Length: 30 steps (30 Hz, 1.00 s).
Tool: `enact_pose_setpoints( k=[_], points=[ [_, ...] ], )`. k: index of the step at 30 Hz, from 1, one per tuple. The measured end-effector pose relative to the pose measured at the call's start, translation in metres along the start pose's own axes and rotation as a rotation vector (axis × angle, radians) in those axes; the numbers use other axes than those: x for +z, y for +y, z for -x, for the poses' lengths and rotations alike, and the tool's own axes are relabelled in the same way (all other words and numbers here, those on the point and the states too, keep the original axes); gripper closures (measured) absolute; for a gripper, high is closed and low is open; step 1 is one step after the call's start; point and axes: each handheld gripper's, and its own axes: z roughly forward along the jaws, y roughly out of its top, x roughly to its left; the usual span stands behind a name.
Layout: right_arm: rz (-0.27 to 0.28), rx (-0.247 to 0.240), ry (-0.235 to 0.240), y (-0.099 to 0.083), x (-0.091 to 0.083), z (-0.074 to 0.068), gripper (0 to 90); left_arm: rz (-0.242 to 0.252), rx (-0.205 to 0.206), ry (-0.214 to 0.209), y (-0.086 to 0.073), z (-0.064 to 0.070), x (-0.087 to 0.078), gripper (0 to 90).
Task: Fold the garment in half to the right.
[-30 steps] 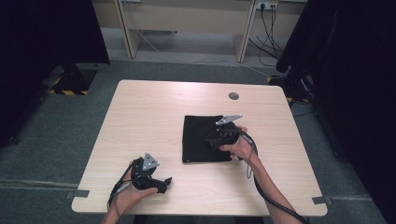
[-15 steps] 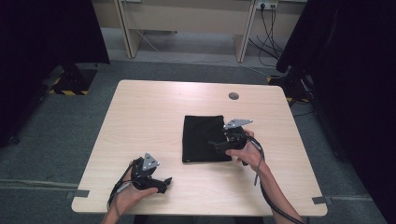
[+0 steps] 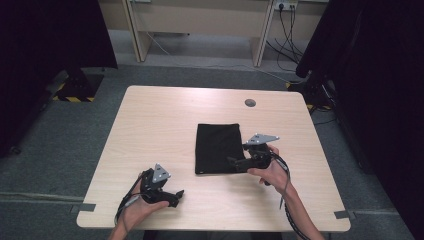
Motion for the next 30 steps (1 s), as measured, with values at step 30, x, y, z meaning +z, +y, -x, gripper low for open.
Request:
enact_pose_setpoints(
  k=[30],
  points=[
    [-0.003, 0.039, -0.032, -0.041, -0.036, -0.007, 16.5, 0.001, -0.005, 0.009, 0.000, -0.001, 0.000, 0.0]
  ],
)
